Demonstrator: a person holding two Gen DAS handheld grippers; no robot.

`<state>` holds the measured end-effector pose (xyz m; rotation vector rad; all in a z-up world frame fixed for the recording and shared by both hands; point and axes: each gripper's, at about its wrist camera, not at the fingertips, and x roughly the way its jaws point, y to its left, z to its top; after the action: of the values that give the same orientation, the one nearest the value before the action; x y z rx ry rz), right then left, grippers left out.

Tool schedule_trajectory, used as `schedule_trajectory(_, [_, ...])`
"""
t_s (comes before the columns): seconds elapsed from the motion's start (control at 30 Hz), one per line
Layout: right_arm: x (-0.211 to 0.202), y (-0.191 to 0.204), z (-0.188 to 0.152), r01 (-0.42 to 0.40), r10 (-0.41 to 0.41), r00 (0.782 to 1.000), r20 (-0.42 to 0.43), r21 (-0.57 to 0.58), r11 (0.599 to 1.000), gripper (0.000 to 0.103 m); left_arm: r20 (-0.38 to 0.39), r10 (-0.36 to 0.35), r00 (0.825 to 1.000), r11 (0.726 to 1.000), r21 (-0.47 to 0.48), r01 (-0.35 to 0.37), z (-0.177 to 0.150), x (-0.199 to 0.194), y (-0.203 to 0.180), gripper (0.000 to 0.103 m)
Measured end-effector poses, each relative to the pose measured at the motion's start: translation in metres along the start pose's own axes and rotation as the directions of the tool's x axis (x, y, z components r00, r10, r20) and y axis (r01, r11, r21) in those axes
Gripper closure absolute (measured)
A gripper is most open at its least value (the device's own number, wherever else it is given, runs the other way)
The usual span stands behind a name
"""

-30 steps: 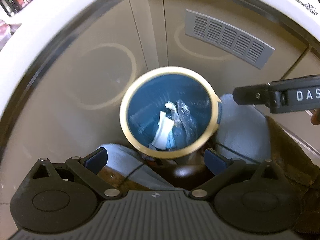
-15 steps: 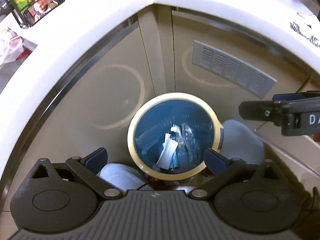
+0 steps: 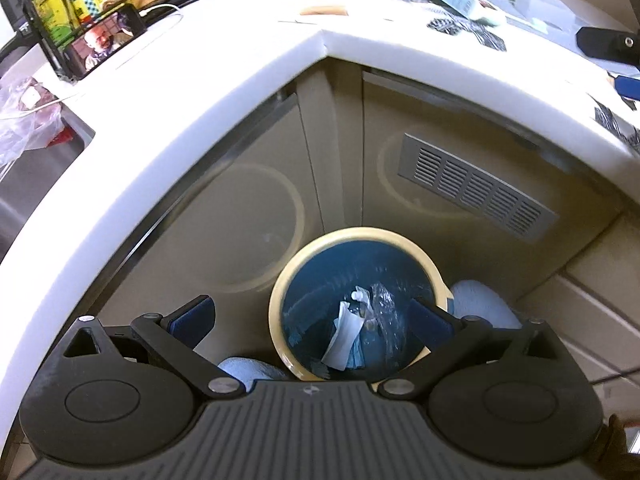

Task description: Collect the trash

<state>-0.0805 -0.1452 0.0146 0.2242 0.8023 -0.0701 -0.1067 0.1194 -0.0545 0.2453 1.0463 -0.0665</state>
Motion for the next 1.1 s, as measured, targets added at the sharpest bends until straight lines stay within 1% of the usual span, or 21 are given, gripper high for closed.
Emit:
schedule_trajectory(0.07, [0.004,-0.013,0.012,0.021,-0.021,0.999,0.024,0.002,1.0,0.001,-0.003,0.005,1.0,1.0,-0.009,-0.005,0.004,0.0,0.001,0.0])
schedule_trajectory(0.17, [0.016,-0.035,0.025,0.085,-0.086,0.995,0.049,0.019,0.996,0.001,-0.005,0.014,1.0,1.0,-0.019,-0.014,0.008,-0.002,0.003,0.0])
schedule_trajectory(0.27, [0.031,-0.058,0.035,0.134,-0.138,0.989,0.053,0.071,0.988,0.001,-0.006,0.022,1.0,1.0,-0.023,-0.022,0.012,-0.002,0.005,0.0])
schedule_trajectory(0.37, [0.045,-0.076,0.045,0.172,-0.178,0.983,0.055,0.087,0.981,0.001,-0.014,0.029,0.999,0.999,-0.023,-0.029,0.016,0.0,0.005,0.0])
schedule_trajectory(0.53, [0.069,-0.095,0.062,0.241,-0.245,0.968,0.056,0.065,0.968,0.001,-0.03,0.018,0.999,0.999,-0.033,-0.019,0.022,0.004,0.006,0.0])
schedule_trajectory(0.6, [0.084,-0.102,0.074,0.289,-0.291,0.954,0.069,0.037,0.957,0.001,-0.034,0.017,0.999,0.999,-0.029,-0.018,0.024,0.005,0.005,0.0])
schedule_trajectory(0.63, [0.093,-0.107,0.081,0.318,-0.318,0.946,0.056,0.024,0.948,0.001,-0.034,0.019,0.999,0.999,-0.027,-0.02,0.024,0.005,0.005,0.0])
schedule_trajectory(0.7, [0.115,-0.116,0.094,0.329,-0.329,0.944,0.023,0.003,0.944,0.001,-0.032,0.023,0.999,0.999,-0.026,-0.023,0.026,0.005,0.006,0.0])
schedule_trajectory(0.77, [0.135,-0.123,0.105,0.355,-0.355,0.935,-0.009,0.0,0.935,0.001,-0.033,0.022,0.999,0.999,-0.032,-0.023,0.027,0.004,0.007,0.0])
schedule_trajectory(0.87, [0.166,-0.129,0.118,0.34,-0.341,0.938,-0.067,-0.022,0.94,0.001,-0.037,0.025,0.999,0.999,-0.043,-0.027,0.03,0.004,0.01,0.0])
schedule_trajectory(0.93, [0.183,-0.131,0.125,0.351,-0.351,0.931,-0.101,-0.018,0.936,0.001,-0.039,0.029,0.999,0.999,-0.045,-0.031,0.032,0.004,0.012,0.0])
schedule_trajectory(0.97, [0.189,-0.133,0.128,0.341,-0.34,0.933,-0.115,-0.015,0.94,0.0,-0.039,0.03,0.999,0.998,-0.046,-0.031,0.033,0.005,0.013,0.0])
schedule_trajectory(1.03, [0.201,-0.131,0.132,0.345,-0.348,0.931,-0.113,-0.047,0.937,0.0,-0.039,0.031,0.999,0.998,-0.049,-0.033,0.035,0.005,0.013,0.0])
schedule_trajectory(1.1, [0.212,-0.128,0.135,0.359,-0.369,0.923,-0.111,-0.096,0.928,0.0,-0.038,0.031,0.999,0.998,-0.048,-0.033,0.038,0.005,0.013,0.0])
